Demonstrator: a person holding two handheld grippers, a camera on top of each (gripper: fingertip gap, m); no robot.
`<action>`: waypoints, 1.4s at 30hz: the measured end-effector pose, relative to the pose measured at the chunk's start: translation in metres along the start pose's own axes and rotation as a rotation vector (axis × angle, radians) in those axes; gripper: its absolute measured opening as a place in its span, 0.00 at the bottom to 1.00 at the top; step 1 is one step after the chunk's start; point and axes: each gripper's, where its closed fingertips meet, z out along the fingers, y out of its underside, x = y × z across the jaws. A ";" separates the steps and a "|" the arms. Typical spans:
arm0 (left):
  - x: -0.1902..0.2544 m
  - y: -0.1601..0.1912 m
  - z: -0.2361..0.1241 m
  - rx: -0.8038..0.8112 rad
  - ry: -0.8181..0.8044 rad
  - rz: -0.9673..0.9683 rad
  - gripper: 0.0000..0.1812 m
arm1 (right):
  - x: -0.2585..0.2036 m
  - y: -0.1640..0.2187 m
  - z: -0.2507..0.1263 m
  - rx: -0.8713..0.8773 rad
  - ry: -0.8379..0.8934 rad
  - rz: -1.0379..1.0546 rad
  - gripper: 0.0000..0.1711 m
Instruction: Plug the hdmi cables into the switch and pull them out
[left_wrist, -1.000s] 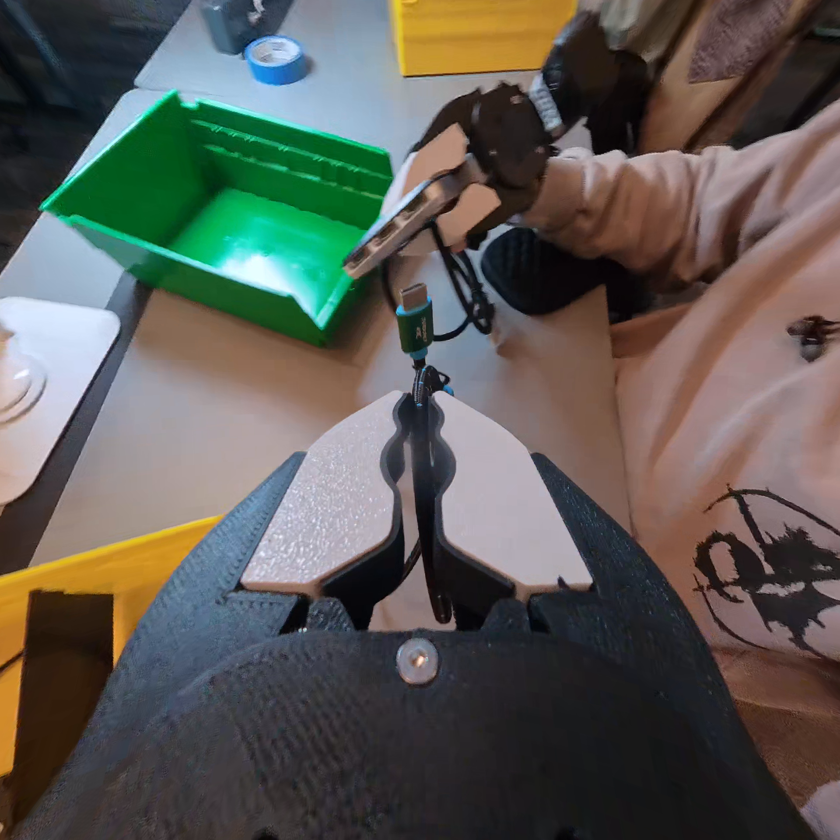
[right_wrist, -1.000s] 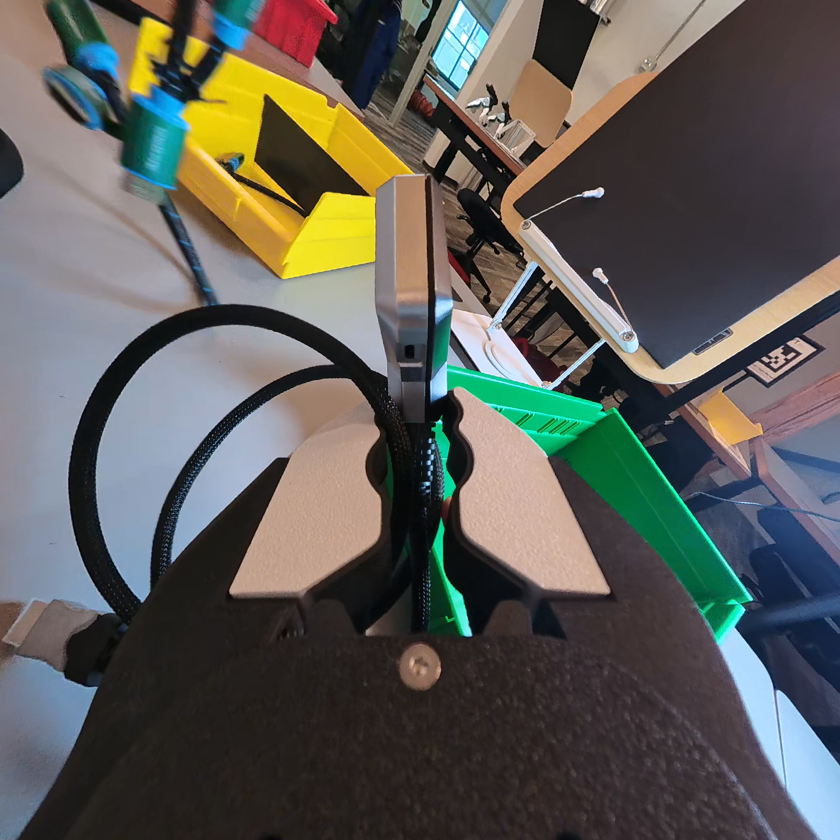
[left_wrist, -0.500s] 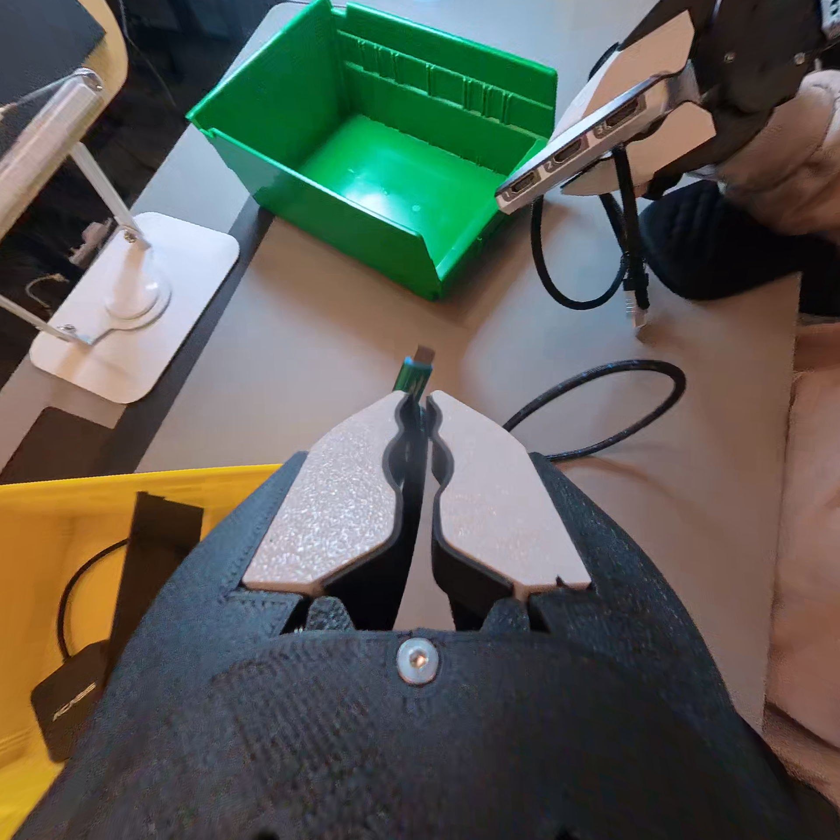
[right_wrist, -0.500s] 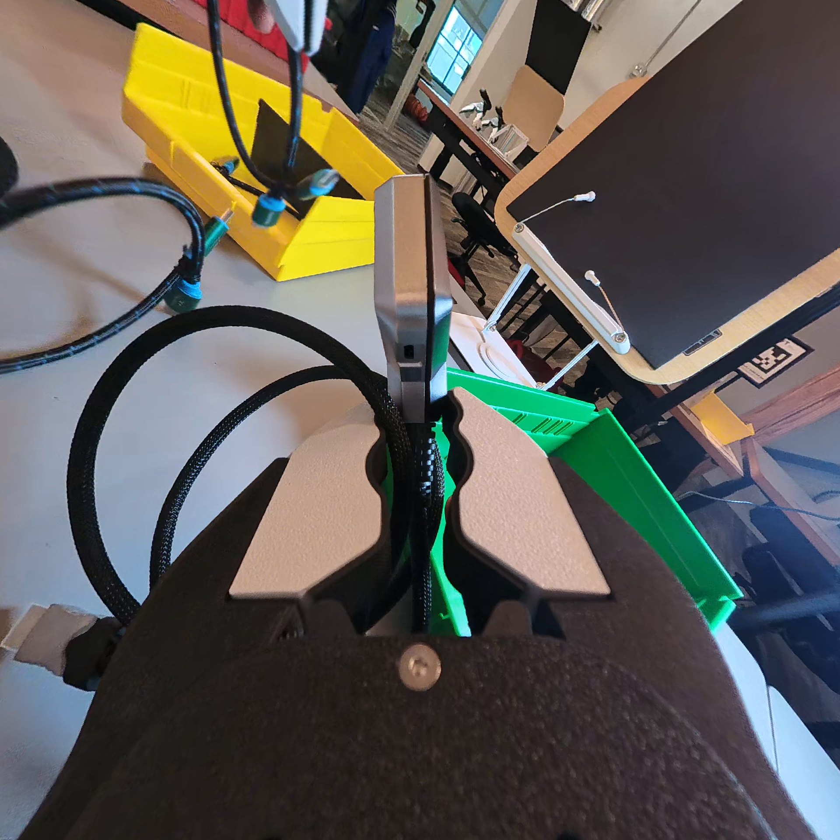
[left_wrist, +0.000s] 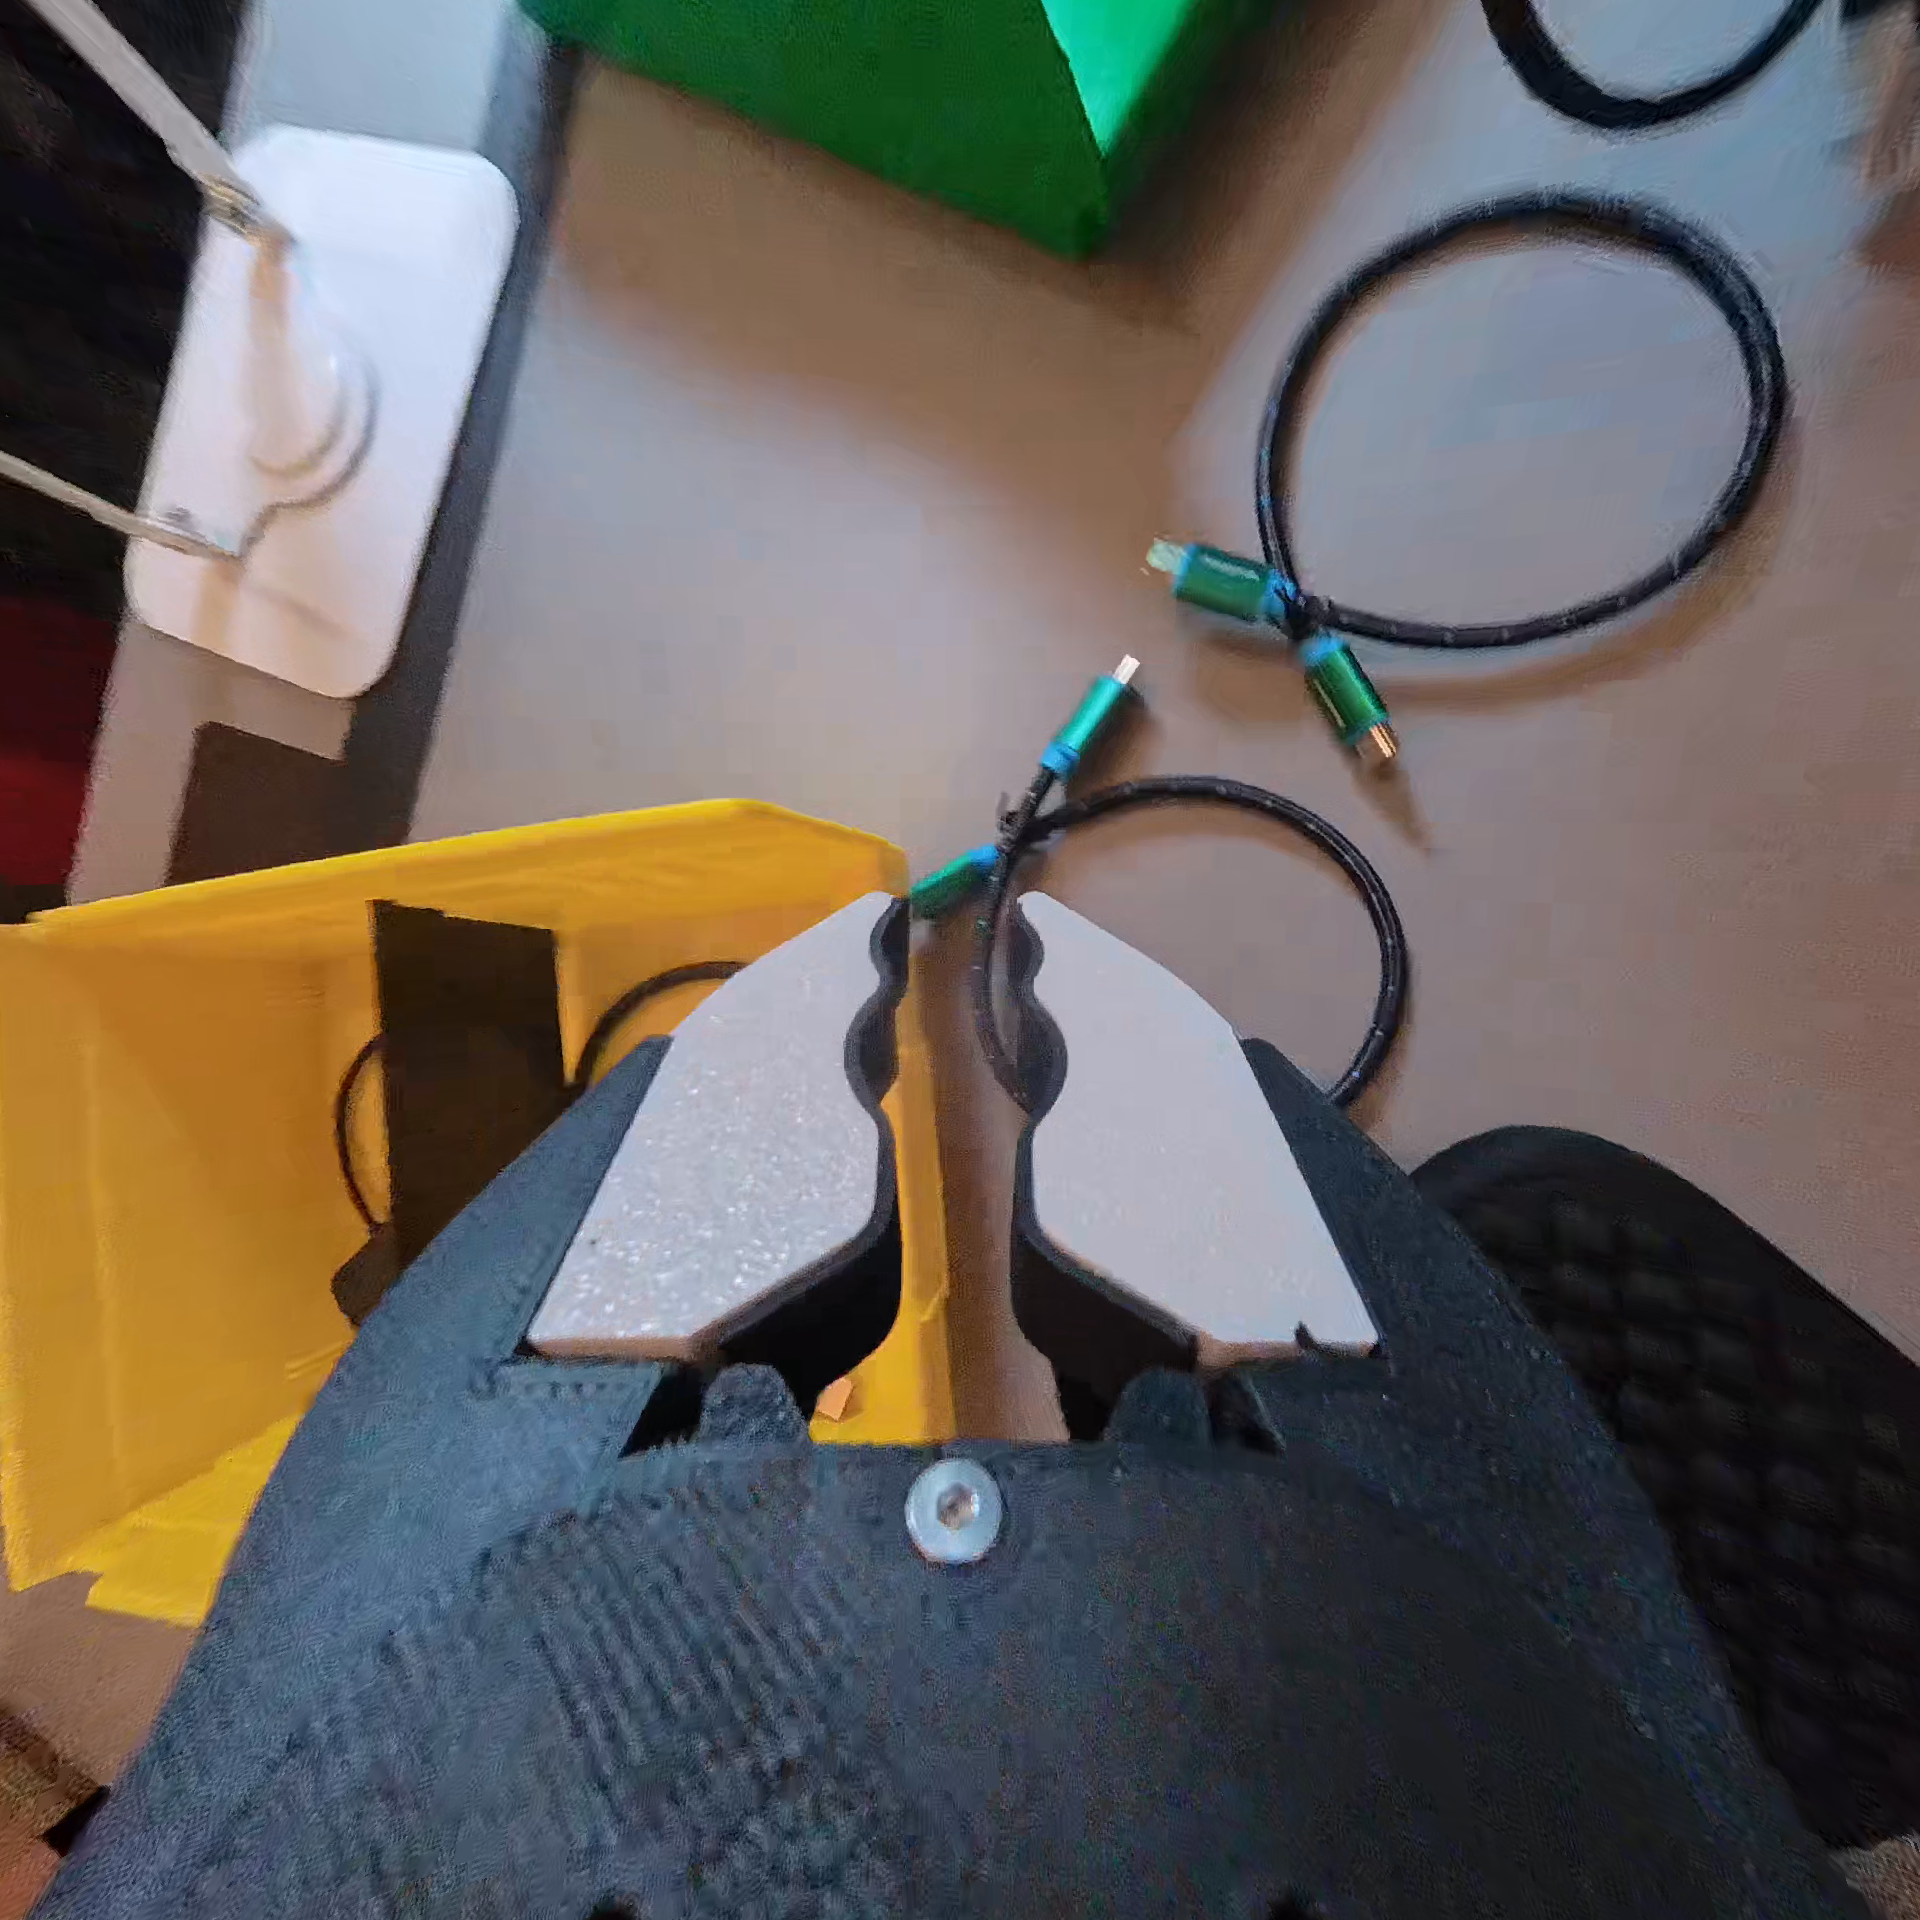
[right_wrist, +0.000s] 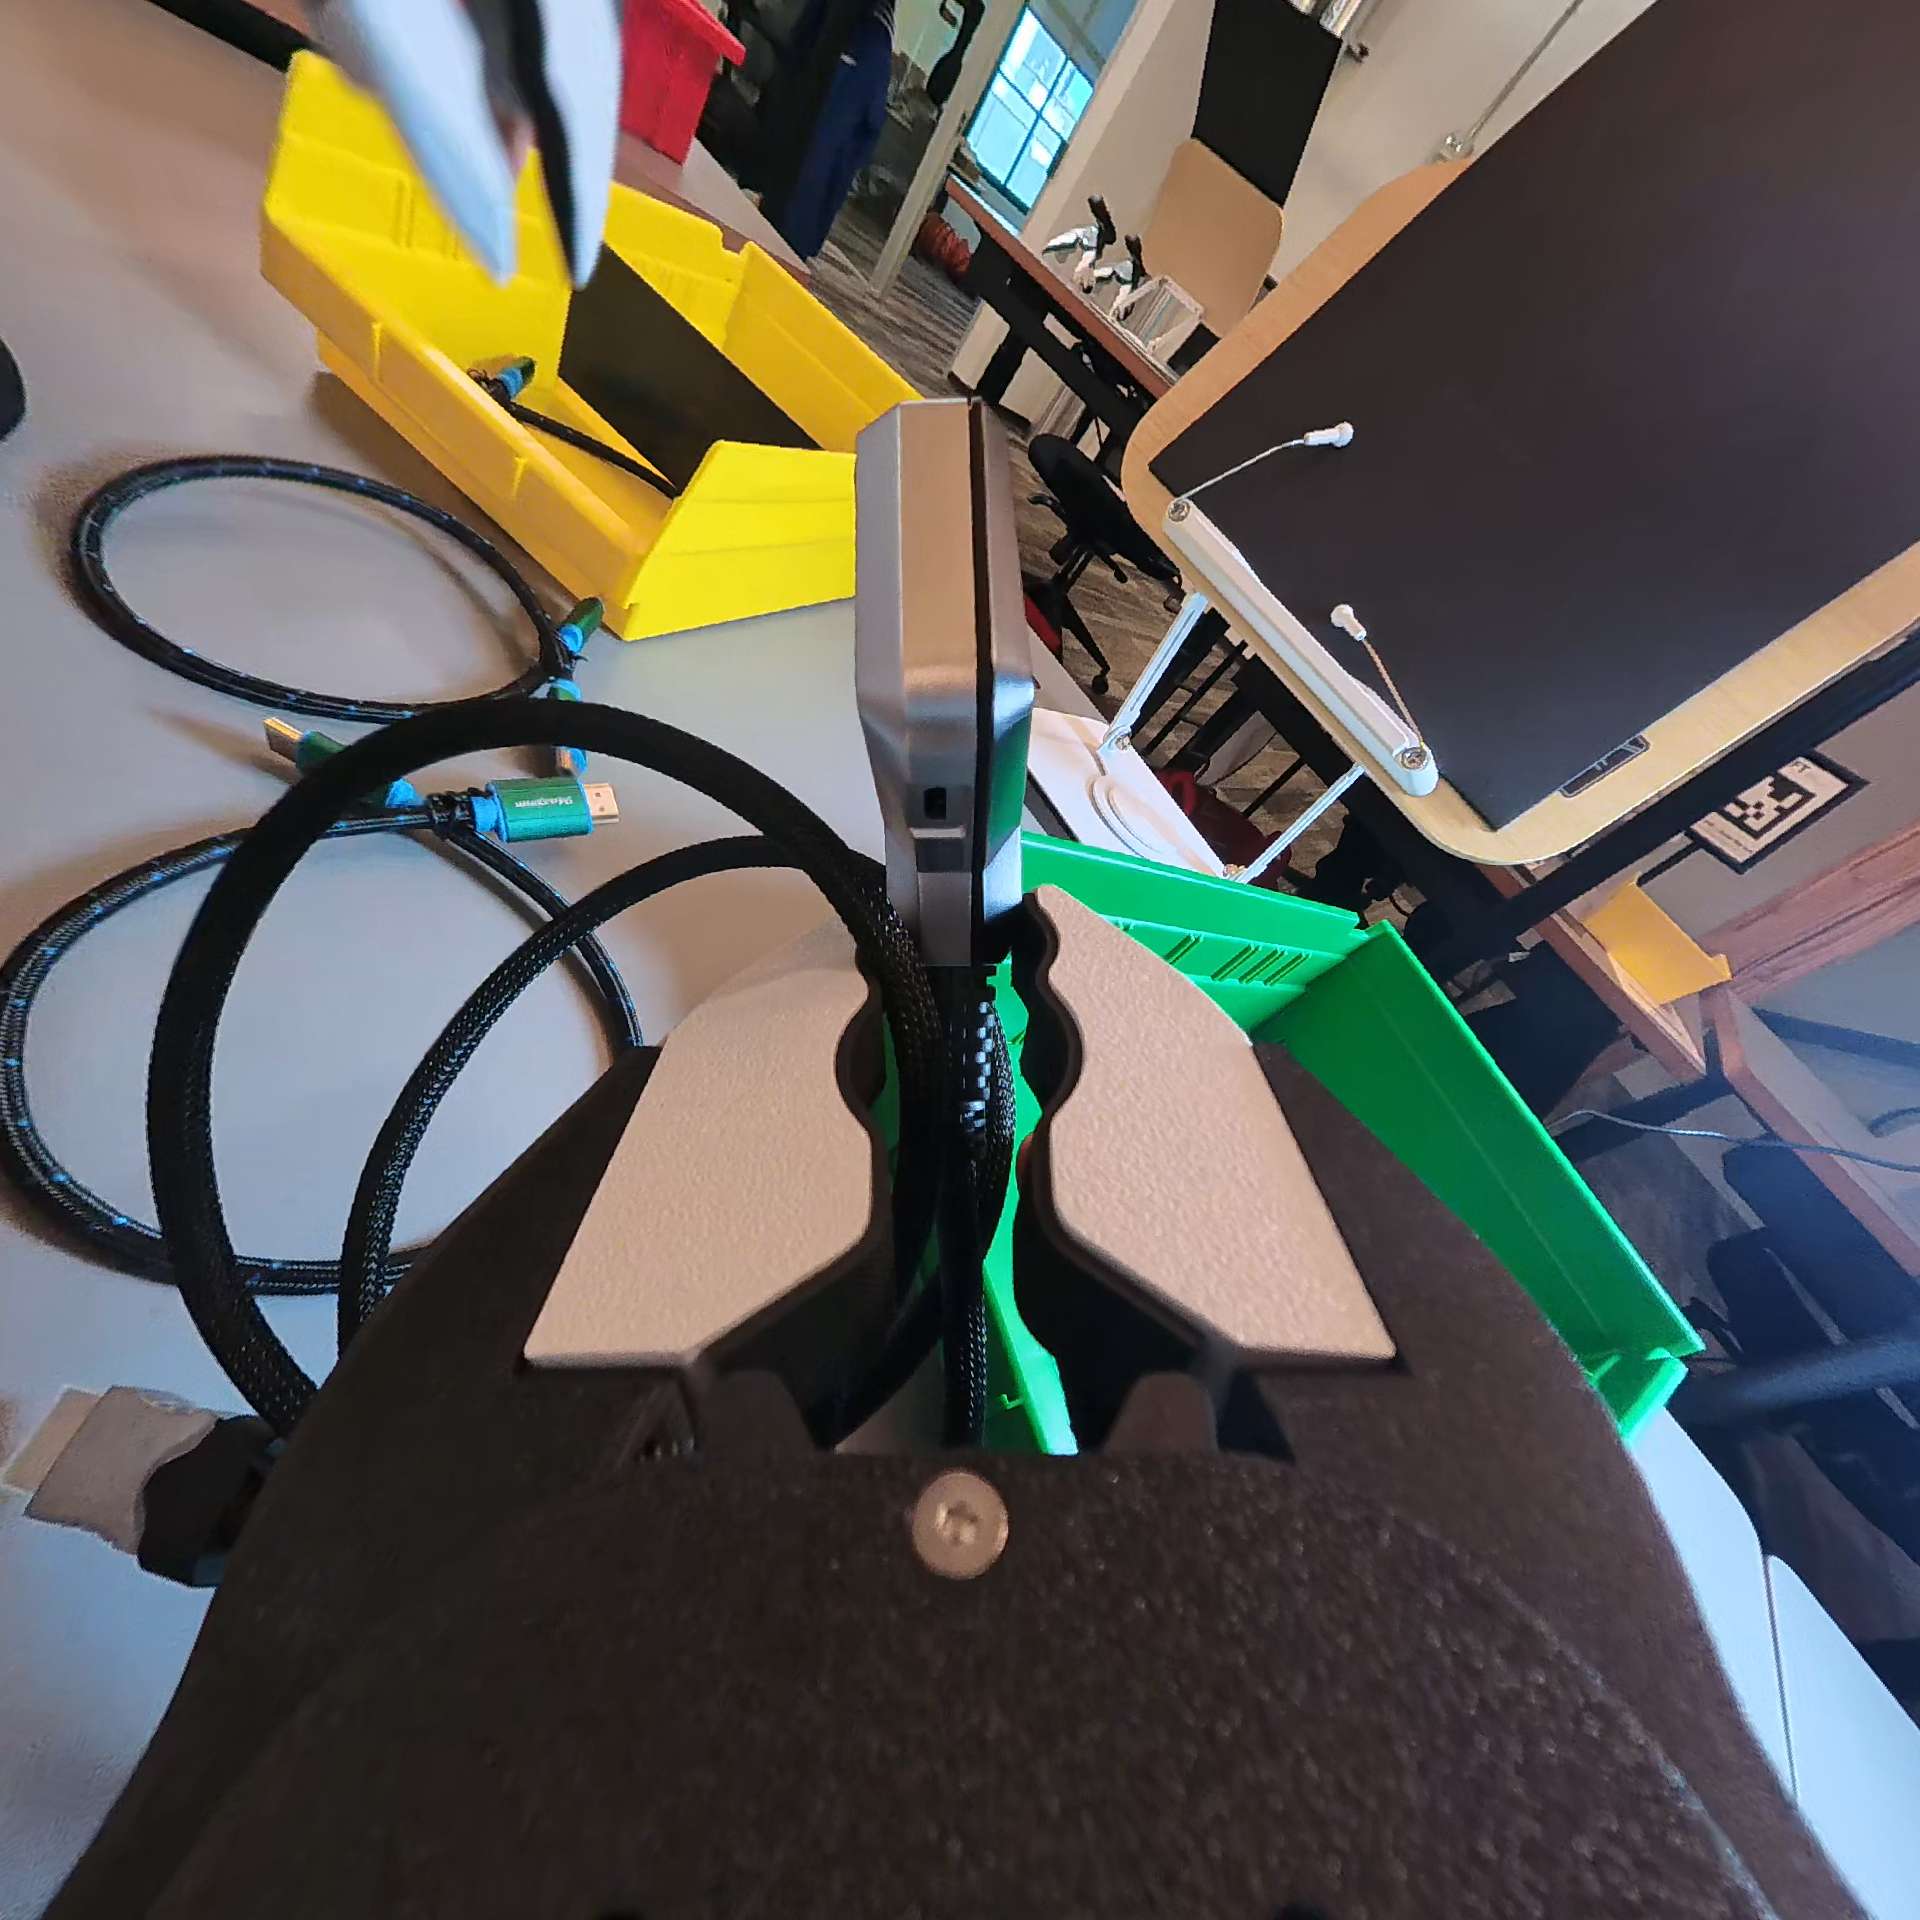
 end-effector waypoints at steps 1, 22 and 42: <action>0.013 0.011 0.018 -0.055 0.031 0.024 0.12 | 0.000 0.000 0.000 0.000 0.000 0.001 0.13; 0.034 -0.007 0.060 -0.206 0.202 0.388 0.06 | 0.010 -0.006 -0.009 0.040 0.025 0.011 0.13; -0.130 0.070 0.015 -0.340 -0.121 0.010 0.16 | 0.011 -0.003 -0.007 0.033 0.033 0.024 0.13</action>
